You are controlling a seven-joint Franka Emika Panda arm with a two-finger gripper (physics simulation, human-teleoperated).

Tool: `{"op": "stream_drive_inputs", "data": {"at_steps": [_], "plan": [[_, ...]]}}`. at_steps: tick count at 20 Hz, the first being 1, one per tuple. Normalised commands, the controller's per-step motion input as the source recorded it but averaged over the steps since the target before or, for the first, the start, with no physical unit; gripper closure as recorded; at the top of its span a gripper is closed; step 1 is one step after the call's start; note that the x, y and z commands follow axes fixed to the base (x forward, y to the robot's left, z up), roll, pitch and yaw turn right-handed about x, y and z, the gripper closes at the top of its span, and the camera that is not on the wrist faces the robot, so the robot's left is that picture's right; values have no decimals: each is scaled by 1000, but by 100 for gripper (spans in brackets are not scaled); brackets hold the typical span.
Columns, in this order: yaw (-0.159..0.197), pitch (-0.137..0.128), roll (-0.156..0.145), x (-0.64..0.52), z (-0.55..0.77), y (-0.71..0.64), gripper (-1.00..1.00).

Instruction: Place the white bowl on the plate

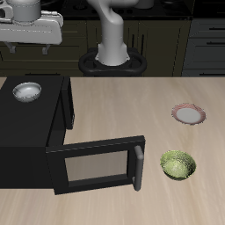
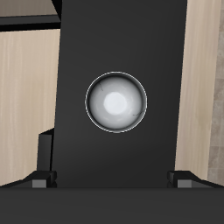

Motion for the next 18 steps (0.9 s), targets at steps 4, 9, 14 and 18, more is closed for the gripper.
{"op": "stream_drive_inputs", "data": {"at_steps": [4, 9, 14, 18], "plan": [[17, -11, -4, 8, 71, -172, -100], [25, -5, 0, 18, 39, -57, -100], [-17, -4, -12, 140, 109, -60, -100], [2, -8, -21, 108, 107, 43, -100]]}}
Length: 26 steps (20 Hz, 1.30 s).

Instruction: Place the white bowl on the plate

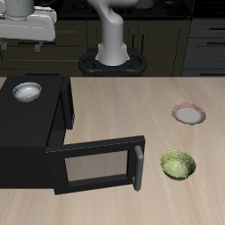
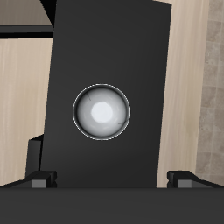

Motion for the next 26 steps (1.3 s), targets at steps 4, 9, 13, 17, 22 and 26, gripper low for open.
{"op": "stream_drive_inputs", "data": {"at_steps": [4, 9, 13, 17, 22, 26], "plan": [[-38, -5, -11, 185, 120, 68, -100], [3, 9, -6, 133, 5, 80, -100], [16, 17, 14, 165, -93, 196, -100], [3, 9, 12, 168, -91, 135, -100], [4, 14, 8, 109, -167, 85, -100], [24, 17, -26, 94, -223, 20, -100]]}}
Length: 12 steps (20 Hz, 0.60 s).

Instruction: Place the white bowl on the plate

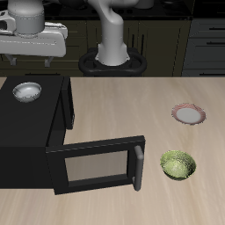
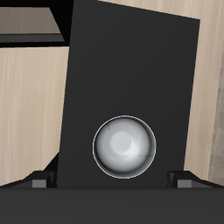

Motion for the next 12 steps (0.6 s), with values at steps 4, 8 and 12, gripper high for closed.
{"op": "stream_drive_inputs", "data": {"at_steps": [4, 8, 12], "plan": [[-25, 22, 2, 46, -142, -40, -100], [-29, 40, -9, 64, -280, -72, -100], [-4, 24, 22, -25, -243, 107, -100]]}}
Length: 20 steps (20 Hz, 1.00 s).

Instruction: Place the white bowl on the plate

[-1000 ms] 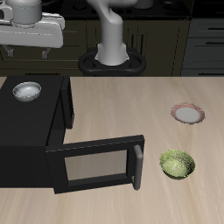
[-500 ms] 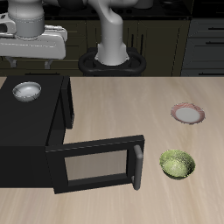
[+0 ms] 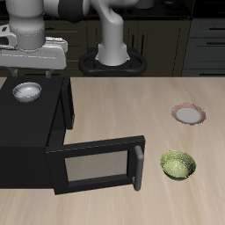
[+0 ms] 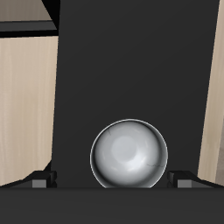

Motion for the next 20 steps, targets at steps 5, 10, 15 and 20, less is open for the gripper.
{"op": "stream_drive_inputs", "data": {"at_steps": [5, 10, 15, 20], "plan": [[-16, 28, 24, -27, -268, 117, -100], [-16, 23, 2, 20, -212, -11, -100], [-12, 20, -9, 1, -160, -44, -100], [-20, 31, 64, -206, -300, 297, -100]]}}
